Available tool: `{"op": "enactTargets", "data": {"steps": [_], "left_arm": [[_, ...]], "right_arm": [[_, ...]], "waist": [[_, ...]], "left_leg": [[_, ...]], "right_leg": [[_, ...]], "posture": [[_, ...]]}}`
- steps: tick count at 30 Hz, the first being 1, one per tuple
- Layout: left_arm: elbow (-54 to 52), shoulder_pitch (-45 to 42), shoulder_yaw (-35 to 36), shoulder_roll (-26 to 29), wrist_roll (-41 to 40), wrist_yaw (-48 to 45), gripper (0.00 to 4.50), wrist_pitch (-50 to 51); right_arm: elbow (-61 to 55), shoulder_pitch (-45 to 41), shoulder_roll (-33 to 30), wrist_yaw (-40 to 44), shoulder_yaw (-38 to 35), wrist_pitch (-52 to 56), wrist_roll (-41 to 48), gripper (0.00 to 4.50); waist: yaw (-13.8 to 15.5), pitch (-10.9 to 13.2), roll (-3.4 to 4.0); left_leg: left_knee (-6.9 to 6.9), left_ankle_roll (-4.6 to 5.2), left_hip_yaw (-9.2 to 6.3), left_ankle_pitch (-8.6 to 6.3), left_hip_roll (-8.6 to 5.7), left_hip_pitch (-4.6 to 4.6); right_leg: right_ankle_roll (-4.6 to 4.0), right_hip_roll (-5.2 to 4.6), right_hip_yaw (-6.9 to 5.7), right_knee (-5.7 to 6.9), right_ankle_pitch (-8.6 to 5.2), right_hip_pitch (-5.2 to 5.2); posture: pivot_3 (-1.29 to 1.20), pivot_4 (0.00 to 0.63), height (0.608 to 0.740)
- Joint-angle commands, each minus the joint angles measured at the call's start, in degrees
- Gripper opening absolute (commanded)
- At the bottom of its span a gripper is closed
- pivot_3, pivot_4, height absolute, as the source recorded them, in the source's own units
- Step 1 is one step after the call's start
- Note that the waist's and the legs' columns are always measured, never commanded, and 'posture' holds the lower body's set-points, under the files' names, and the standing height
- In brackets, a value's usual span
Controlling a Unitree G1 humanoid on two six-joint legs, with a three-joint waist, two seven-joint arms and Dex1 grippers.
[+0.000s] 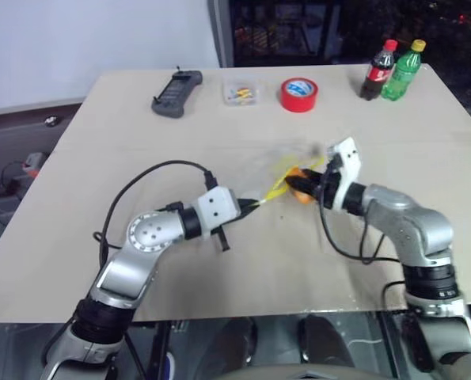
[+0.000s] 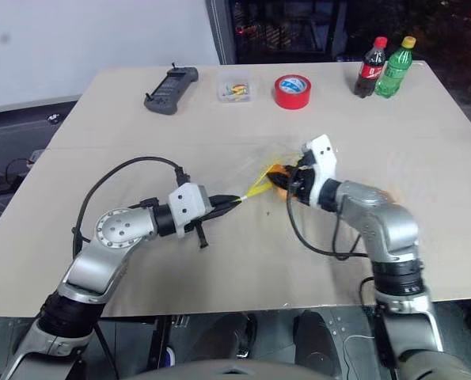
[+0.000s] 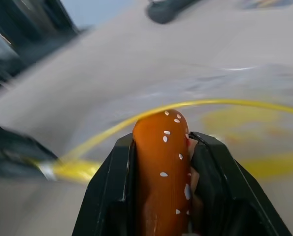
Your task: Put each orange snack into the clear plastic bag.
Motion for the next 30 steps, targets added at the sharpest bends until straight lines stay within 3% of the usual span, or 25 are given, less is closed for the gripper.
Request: {"op": "enactTargets", "data": {"steps": [1, 5, 14, 20, 23, 25, 27, 30], "left_arm": [[-1.4, 1.3, -0.3, 0.9, -0.4, -1.6, 0.00, -2.8], [-1.5, 2.9, -0.3, 1.7, -0.1, -2.5, 0.00, -4.7], [2.3, 3.2, 0.2, 1.2, 1.8, -1.1, 0.00, -11.3], [8.6, 0.6, 0.6, -0.5, 3.0, 0.7, 0.00, -17.7], [10.6, -0.6, 1.3, -1.8, 1.8, 1.8, 0.00, -16.3], [11.5, -1.4, 2.0, -2.8, 1.0, 3.0, 0.00, -14.2], [11.9, -1.9, 2.7, -3.5, 0.8, 3.8, 0.00, -12.6], [12.7, -2.6, 3.6, -5.0, 0.1, 5.7, 0.00, -9.7]], "right_arm": [[5.5, -1.4, 7.9, -4.8, -6.4, -0.9, 5.1, 1.45], [11.5, -2.9, 11.7, -7.9, -9.9, -1.1, 6.6, 1.45], [13.1, -0.9, 16.1, -11.5, -7.4, -6.7, 2.9, 1.45], [12.5, 0.2, 16.5, -14.1, 2.0, -23.6, -11.3, 1.45], [14.5, 0.0, 13.5, -13.4, 7.3, -30.6, -18.8, 2.36], [14.0, 0.0, 12.7, -13.2, 7.8, -31.7, -19.8, 3.14], [12.0, 0.4, 10.9, -12.6, 8.5, -32.0, -21.1, 4.20], [3.2, 2.3, 7.5, -8.7, 6.5, -28.3, -16.6, 4.36]], "waist": [[0.0, 0.0, 0.00], [0.1, 0.0, 0.02], [-0.3, 0.0, 0.04], [-0.2, 0.0, 0.06], [-0.3, 0.0, 0.06], [-0.3, 0.0, 0.05], [-0.3, 0.0, 0.05], [-0.3, 0.0, 0.05]], "left_leg": [[0.00, 0.00, -0.01, 0.00, 0.00, 0.01], [0.00, 0.00, 0.01, 0.00, -0.05, 0.01], [-0.04, -0.01, 0.03, 0.00, 0.00, 0.03], [-0.04, -0.01, 0.07, 0.00, -0.02, 0.03], [-0.03, -0.01, 0.08, 0.00, -0.03, 0.04], [-0.03, -0.01, 0.07, 0.01, -0.03, 0.04], [-0.03, -0.01, 0.06, 0.01, -0.02, 0.04], [-0.03, -0.01, 0.06, 0.01, -0.02, 0.04]], "right_leg": [[0.00, 0.02, 0.00, -0.02, 0.00, 0.02], [0.00, 0.15, 0.01, -0.01, 0.00, -0.02], [-0.01, 0.18, 0.05, 0.03, 0.00, -0.05], [0.00, 0.26, 0.05, 0.03, 0.00, -0.11], [0.00, 0.26, 0.06, 0.03, 0.00, -0.11], [0.00, 0.26, 0.06, 0.03, 0.00, -0.11], [0.00, 0.30, 0.05, 0.04, 0.00, -0.11], [0.00, 0.29, 0.06, 0.05, 0.00, -0.11]], "posture": [[0.00, 0.150, 0.740], [0.00, 0.150, 0.740], [0.00, 0.150, 0.740], [0.00, 0.150, 0.740], [0.00, 0.150, 0.740], [0.00, 0.150, 0.740], [0.00, 0.150, 0.740], [0.00, 0.150, 0.740]]}}
